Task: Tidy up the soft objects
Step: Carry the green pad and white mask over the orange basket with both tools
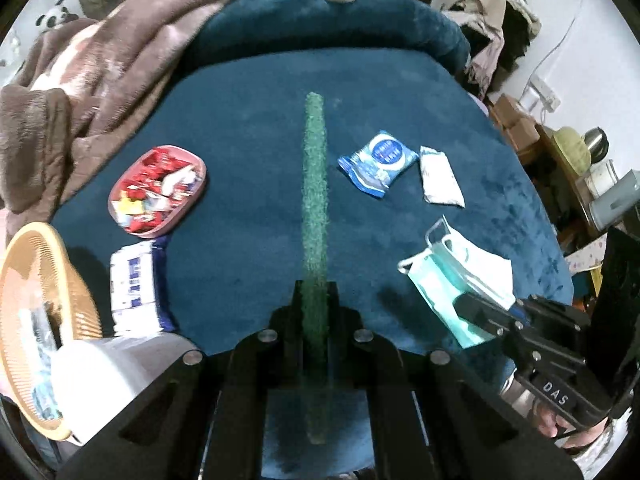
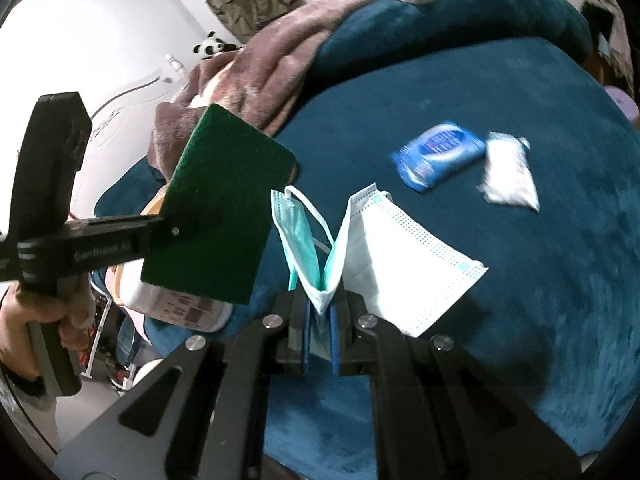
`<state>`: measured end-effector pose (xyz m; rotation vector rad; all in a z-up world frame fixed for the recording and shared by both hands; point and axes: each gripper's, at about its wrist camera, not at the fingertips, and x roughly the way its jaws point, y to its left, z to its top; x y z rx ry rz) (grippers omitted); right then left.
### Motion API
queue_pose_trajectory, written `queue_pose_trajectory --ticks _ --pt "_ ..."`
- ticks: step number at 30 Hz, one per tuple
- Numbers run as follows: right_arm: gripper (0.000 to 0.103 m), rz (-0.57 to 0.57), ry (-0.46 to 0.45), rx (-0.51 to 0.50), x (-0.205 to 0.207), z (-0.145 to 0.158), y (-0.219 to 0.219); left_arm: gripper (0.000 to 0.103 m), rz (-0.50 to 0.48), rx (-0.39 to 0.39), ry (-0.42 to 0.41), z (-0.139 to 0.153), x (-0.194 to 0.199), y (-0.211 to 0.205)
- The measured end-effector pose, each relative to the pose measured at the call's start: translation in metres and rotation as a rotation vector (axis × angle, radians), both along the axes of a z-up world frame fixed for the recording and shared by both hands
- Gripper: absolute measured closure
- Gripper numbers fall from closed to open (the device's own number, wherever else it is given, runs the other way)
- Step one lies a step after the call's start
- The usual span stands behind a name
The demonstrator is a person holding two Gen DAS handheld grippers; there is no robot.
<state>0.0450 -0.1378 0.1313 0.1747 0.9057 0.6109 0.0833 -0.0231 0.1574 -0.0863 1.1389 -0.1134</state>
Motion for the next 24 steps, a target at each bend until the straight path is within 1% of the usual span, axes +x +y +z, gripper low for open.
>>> queue_pose_trajectory --ticks 3,6,13,19,24 --pt "0.095 0.035 -0.023 -0.007 0.001 0.014 0.022 0.098 0.021 0.001 -0.031 0.013 -0.01 0.015" --pt "0.095 0.08 -0.05 -0.017 0.003 0.029 0.051 0.098 0.051 -0.014 -0.064 0.026 -0.019 0.035" --pt "0.095 0.17 -0.08 -0.029 0.008 0.051 0.114 0.098 0.151 -0.044 -0.138 0.052 -0.041 0.091" --pt "0.095 0.252 -0.084 -0.046 0.007 0.057 0.171 0.097 0.247 -0.066 -0.174 0.061 -0.058 0.144" --pt "0.095 0.319 -0.086 -0.059 0.002 0.058 0.215 0.098 0.324 -0.103 -0.195 0.064 -0.072 0.19"
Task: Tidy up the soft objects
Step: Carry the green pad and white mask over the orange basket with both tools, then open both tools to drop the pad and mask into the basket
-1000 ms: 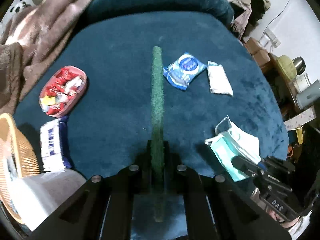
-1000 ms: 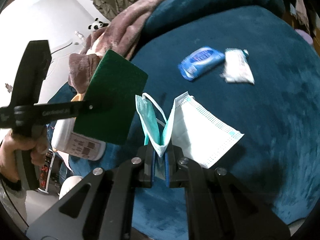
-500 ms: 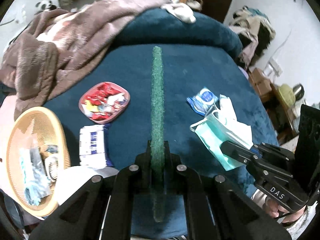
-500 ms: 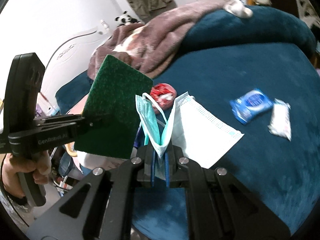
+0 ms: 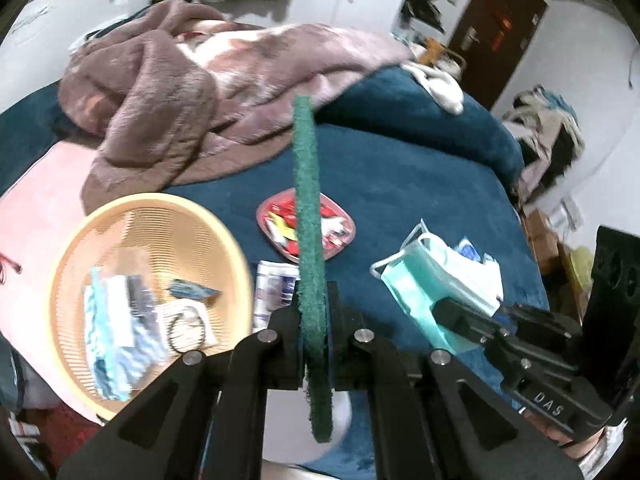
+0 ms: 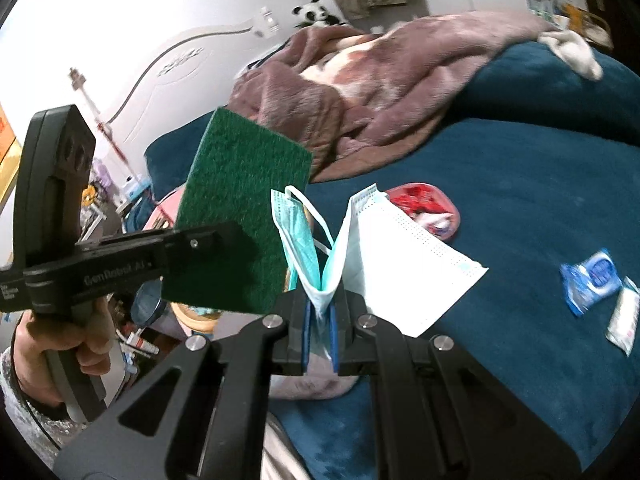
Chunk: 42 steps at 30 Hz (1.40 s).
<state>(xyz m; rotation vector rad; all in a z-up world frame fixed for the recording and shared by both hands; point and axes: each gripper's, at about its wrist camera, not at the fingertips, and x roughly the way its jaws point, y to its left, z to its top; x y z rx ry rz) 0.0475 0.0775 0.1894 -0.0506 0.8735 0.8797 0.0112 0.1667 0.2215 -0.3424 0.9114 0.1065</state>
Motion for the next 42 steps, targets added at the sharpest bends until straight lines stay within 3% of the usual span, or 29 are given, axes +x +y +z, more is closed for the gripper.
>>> queue_pose_trajectory --ticks 8,13,20,21,22,23,24,26,28,30,34,36,38,42 --pt "0.095 0.09 0.017 -0.02 -0.012 -0.008 0.061 0.098 0.146 -0.043 -0.028 -0.001 -0.029 0.078" --pt "0.095 0.144 0.034 -0.049 -0.023 -0.021 0.091 0.098 0.236 -0.097 0.0 -0.031 -0.043 0.119" --pt "0.095 0.182 0.033 -0.085 -0.032 -0.038 0.137 0.097 0.35 -0.111 0.026 -0.072 -0.068 0.163" --pt "0.095 0.189 0.037 -0.077 -0.029 -0.038 0.147 0.087 0.366 -0.125 0.027 -0.079 -0.07 0.17" --pt "0.095 0.189 0.048 -0.072 -0.024 -0.041 0.16 0.05 0.385 -0.152 0.03 -0.086 -0.071 0.178" --pt "0.083 0.182 0.076 -0.097 -0.019 -0.048 0.172 0.025 0.391 -0.177 0.018 -0.091 -0.072 0.183" --pt "0.06 0.163 0.128 -0.15 -0.014 -0.059 0.182 0.0 0.389 -0.196 0.001 -0.096 -0.073 0.187" --pt "0.047 0.149 0.156 -0.162 -0.015 -0.069 0.183 0.001 0.408 -0.231 0.021 -0.108 -0.073 0.194" --pt "0.047 0.149 0.153 -0.144 -0.018 -0.073 0.175 0.001 0.452 -0.242 0.047 -0.115 -0.082 0.197" --pt "0.047 0.142 0.152 -0.145 -0.019 -0.077 0.169 0.001 0.427 -0.253 0.033 -0.116 -0.09 0.197" --pt "0.043 0.121 0.13 -0.17 -0.025 -0.081 0.163 0.001 0.419 -0.196 0.009 -0.105 -0.097 0.193" --pt "0.025 0.086 0.109 -0.17 -0.028 -0.08 0.16 0.001 0.42 -0.187 0.001 -0.102 -0.097 0.192" --pt "0.013 0.04 0.077 -0.136 -0.032 -0.078 0.155 0.001 0.429 -0.164 0.0 -0.098 -0.1 0.192" --pt "0.011 -0.019 0.044 -0.064 -0.039 -0.08 0.152 0.001 0.482 -0.11 -0.02 -0.088 -0.116 0.196"
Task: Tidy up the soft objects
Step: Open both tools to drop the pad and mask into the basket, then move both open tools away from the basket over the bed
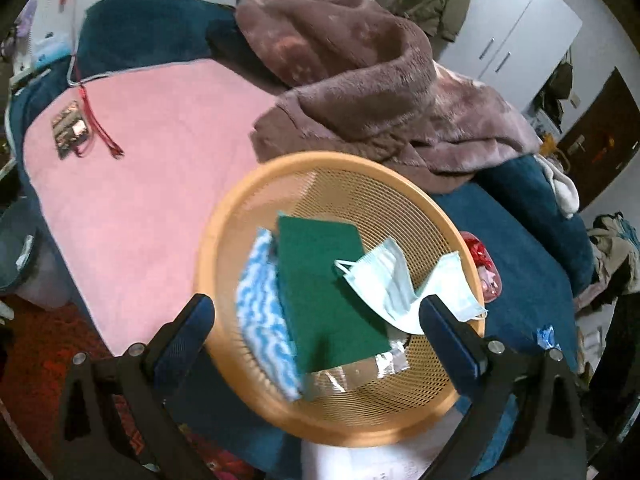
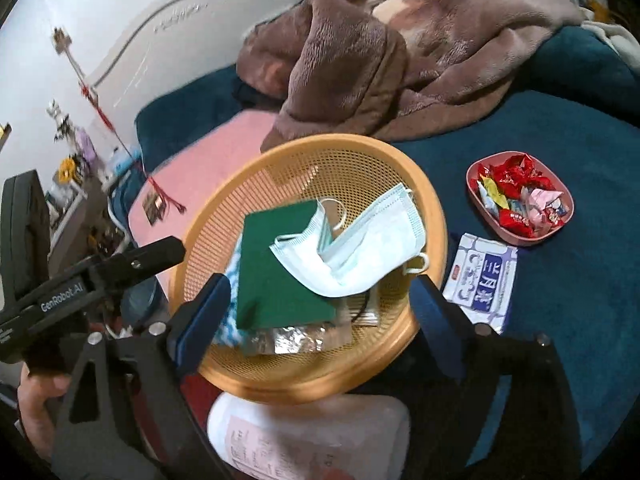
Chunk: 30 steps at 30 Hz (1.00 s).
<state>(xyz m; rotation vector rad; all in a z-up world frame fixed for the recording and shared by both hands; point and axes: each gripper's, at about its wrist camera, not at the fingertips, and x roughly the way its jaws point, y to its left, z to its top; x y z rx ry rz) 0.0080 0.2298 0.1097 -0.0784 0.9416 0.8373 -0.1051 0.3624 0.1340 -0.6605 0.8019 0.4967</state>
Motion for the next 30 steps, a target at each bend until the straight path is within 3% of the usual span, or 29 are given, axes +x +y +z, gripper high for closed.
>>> queue_pose_trajectory --ticks 4,9,15,19,22,25,30 --pt "0.011 -0.036 0.039 0.017 -0.001 -0.016 0.003 0.001 0.02 0.02 -0.011 0.005 -0.015 0.004" --pt "0.01 -0.09 -0.068 -0.026 -0.001 -0.031 -0.013 0.001 0.016 0.037 -0.003 -0.003 -0.023 0.001" --pt "0.007 -0.279 0.024 0.014 0.036 -0.052 -0.062 0.001 -0.015 0.017 0.006 -0.023 -0.022 -0.005" --pt "0.003 -0.312 0.078 0.057 0.044 -0.059 -0.076 0.001 -0.023 0.049 -0.036 -0.025 -0.016 -0.02" --pt "0.003 -0.327 0.014 0.066 0.035 -0.051 -0.078 0.001 -0.03 0.076 -0.067 -0.026 -0.012 -0.03" --pt "0.002 -0.331 -0.044 0.087 0.026 -0.041 -0.077 0.001 -0.048 0.045 -0.104 -0.035 -0.011 -0.037" --pt "0.002 -0.303 -0.048 0.074 0.027 -0.04 -0.069 0.001 -0.069 0.064 -0.214 -0.045 -0.016 -0.057"
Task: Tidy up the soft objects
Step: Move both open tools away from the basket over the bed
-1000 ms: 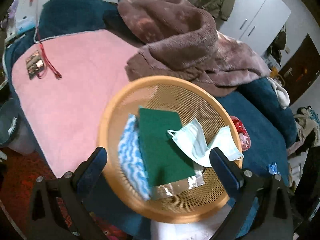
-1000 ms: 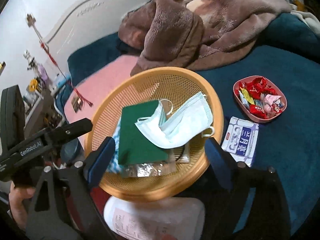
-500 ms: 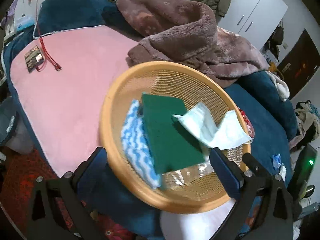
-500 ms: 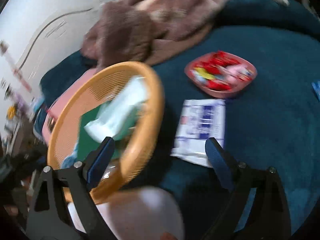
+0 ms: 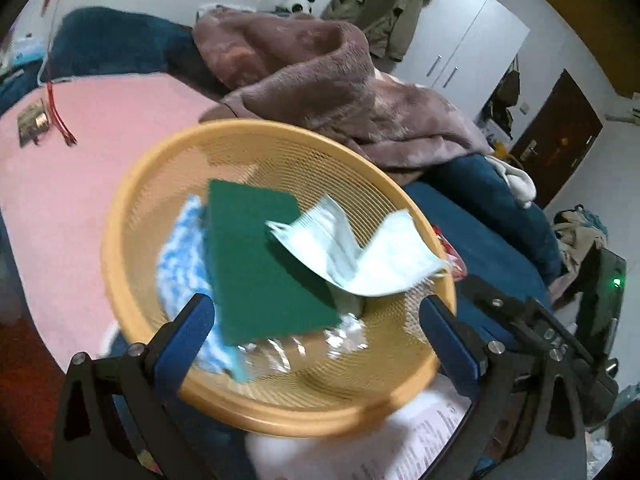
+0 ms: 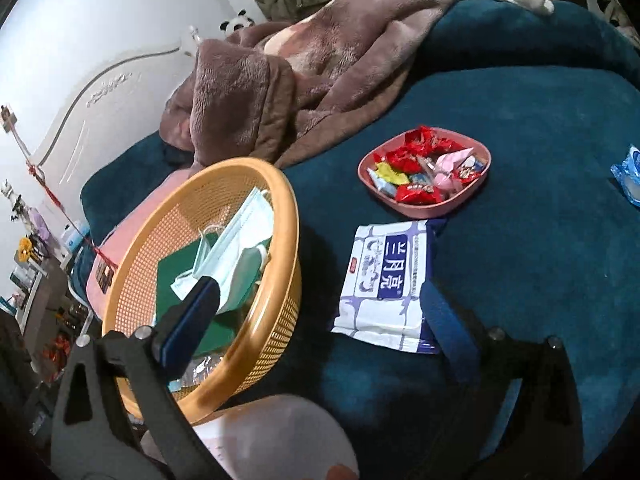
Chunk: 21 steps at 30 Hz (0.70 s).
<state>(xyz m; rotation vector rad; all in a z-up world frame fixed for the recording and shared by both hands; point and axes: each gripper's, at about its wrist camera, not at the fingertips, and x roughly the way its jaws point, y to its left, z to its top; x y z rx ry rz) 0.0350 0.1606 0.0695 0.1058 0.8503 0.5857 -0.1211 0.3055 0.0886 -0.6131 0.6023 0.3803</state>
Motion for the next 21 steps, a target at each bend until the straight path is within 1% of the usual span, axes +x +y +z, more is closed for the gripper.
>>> queue_pose_trajectory --ticks 3,6,9,13,15,18,21 --pt "0.002 -0.02 -0.017 0.0 0.003 0.002 -0.007 0.001 -0.02 -0.028 -0.006 0.001 0.006 -0.006" --pt "0.002 -0.055 -0.008 0.011 0.012 0.004 -0.016 0.001 -0.019 -0.036 -0.043 0.015 0.007 -0.012" --pt "0.002 -0.085 -0.009 0.028 0.02 0.009 -0.029 0.001 -0.048 -0.031 -0.083 0.033 0.016 -0.023" --pt "0.002 -0.097 -0.027 0.039 0.027 0.02 -0.049 0.001 -0.123 -0.005 -0.094 0.052 0.047 -0.047" --pt "0.002 -0.107 -0.01 0.056 0.033 0.022 -0.06 0.001 -0.164 -0.001 -0.091 0.057 0.065 -0.061" --pt "0.002 -0.129 0.027 0.077 0.041 0.02 -0.075 0.001 -0.227 0.049 -0.082 0.063 0.095 -0.085" --pt "0.002 -0.132 0.027 0.081 0.04 0.015 -0.084 0.001 -0.269 0.044 -0.079 0.067 0.104 -0.096"
